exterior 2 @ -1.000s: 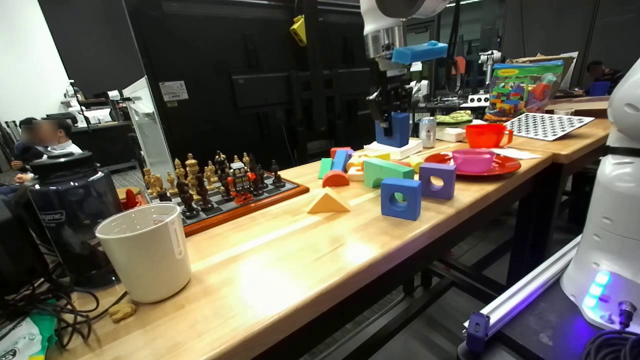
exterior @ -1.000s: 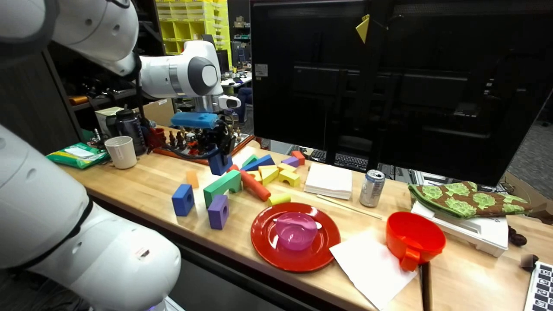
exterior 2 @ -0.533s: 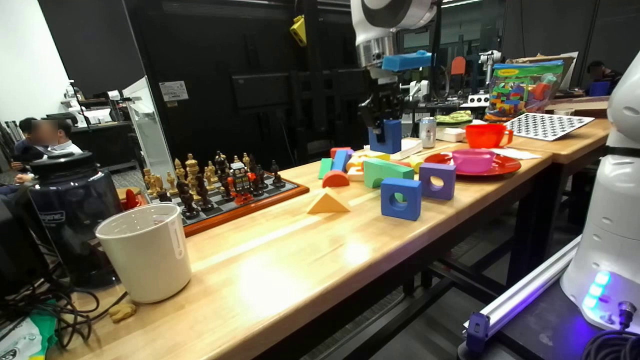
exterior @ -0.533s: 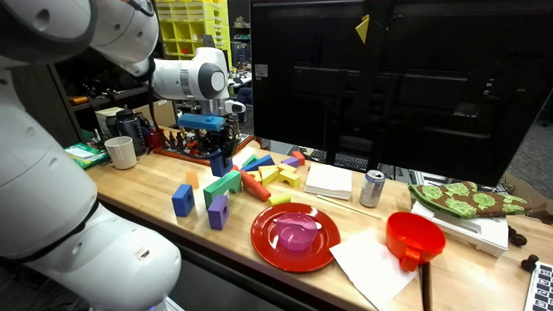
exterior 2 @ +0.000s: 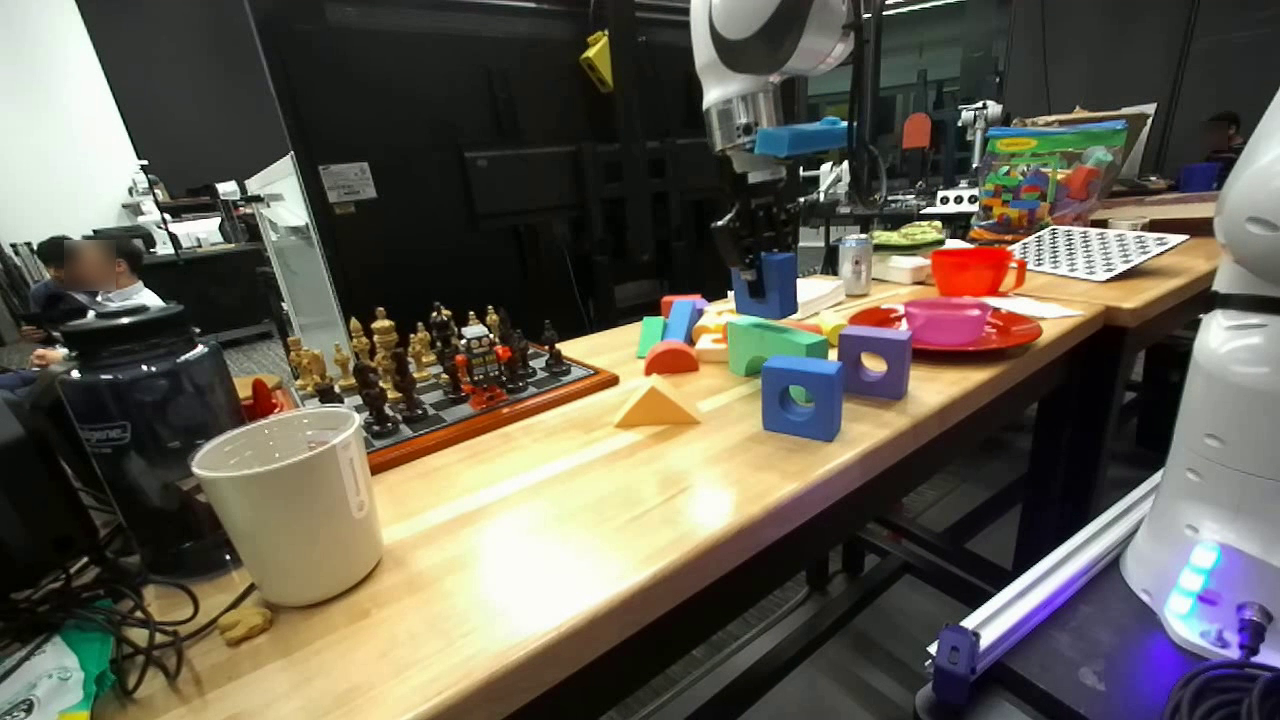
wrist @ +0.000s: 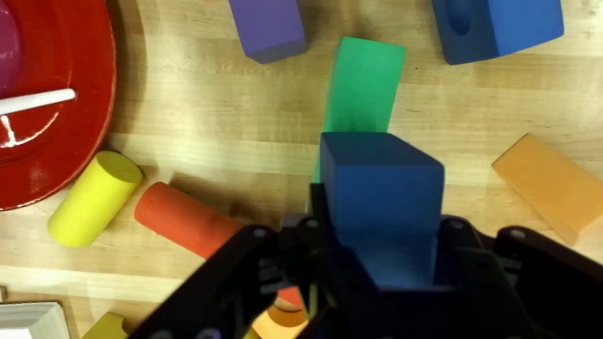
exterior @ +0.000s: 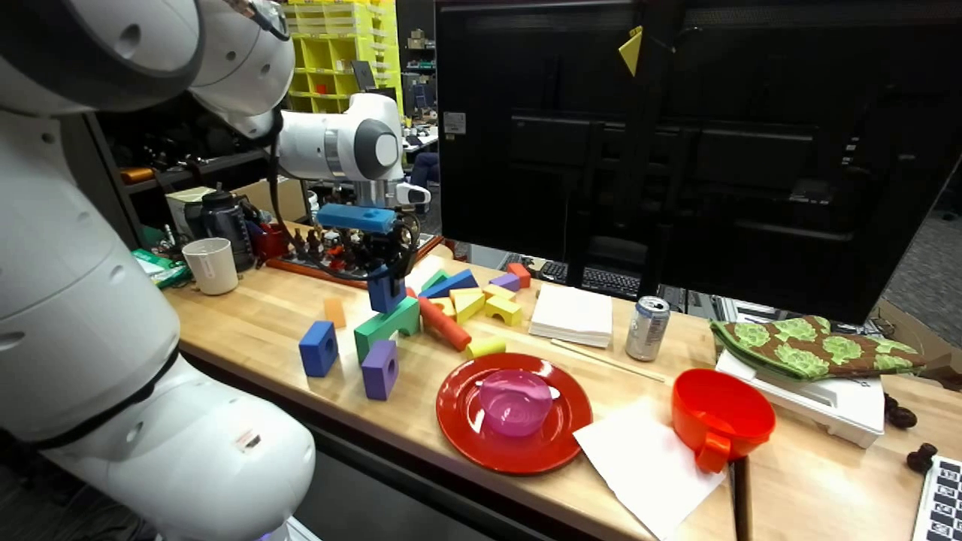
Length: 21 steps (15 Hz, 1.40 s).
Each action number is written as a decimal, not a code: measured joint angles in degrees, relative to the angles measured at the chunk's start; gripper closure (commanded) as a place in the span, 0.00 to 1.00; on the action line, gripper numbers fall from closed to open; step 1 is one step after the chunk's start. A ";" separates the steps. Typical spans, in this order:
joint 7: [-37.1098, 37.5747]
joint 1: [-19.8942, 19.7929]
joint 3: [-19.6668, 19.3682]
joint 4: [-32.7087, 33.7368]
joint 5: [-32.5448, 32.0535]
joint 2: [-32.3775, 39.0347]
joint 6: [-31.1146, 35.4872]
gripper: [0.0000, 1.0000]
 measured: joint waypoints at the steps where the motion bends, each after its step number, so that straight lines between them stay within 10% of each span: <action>1: -0.10 0.00 -0.04 0.13 0.00 0.27 0.00 0.84; 5: -0.90 0.00 -0.43 0.40 0.06 1.21 0.00 0.84; 6: -0.99 0.00 -0.51 0.42 0.06 1.39 0.00 0.34; 12: -1.03 0.00 -0.67 0.44 0.07 2.37 0.00 0.03; 21: -0.69 0.74 -0.23 0.12 0.07 0.54 -1.88 0.00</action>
